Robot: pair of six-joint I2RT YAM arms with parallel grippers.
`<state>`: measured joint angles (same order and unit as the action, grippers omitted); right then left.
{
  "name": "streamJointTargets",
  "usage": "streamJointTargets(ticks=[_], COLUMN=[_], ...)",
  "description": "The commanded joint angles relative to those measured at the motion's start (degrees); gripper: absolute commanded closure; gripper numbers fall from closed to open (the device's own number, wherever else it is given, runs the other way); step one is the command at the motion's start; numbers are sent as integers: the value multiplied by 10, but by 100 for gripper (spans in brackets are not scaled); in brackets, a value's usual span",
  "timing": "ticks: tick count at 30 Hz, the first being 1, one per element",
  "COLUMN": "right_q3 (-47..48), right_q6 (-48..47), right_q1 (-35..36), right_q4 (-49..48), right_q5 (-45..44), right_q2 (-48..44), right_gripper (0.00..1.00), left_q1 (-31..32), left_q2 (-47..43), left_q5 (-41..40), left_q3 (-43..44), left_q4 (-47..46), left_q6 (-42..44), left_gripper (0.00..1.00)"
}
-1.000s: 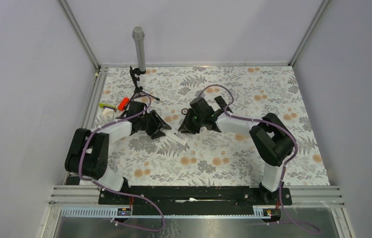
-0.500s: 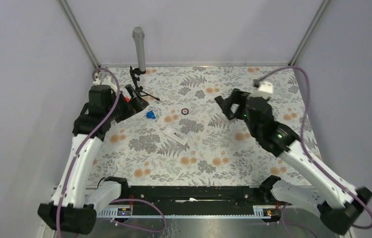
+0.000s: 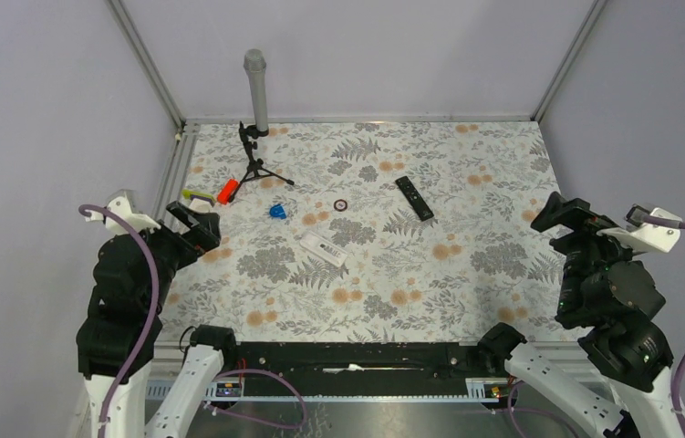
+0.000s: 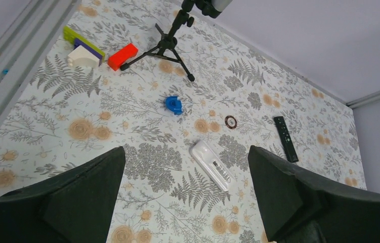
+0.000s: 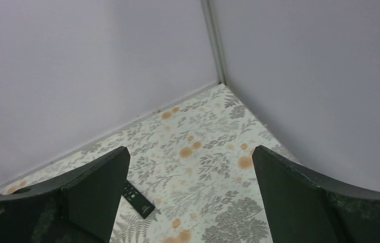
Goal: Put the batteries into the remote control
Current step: Reset both arms
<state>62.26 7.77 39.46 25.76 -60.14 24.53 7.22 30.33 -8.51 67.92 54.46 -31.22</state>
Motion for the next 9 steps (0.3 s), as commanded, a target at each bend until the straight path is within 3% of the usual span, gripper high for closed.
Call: streamJointTargets(ticks=[1, 9], right_q3=[16, 6], right_q6=[-75, -58], right_q1=[0, 0], right_q4=[-17, -18], right_q5=[-58, -41], right_q2=[-5, -12], right_gripper=[1, 0], left_q1=[0, 0], left_q2=[-13, -5], left_q5=[-48, -54], left_q3=[20, 48], left_q4=[25, 37], left_q6=[10, 24], left_gripper=[1, 1])
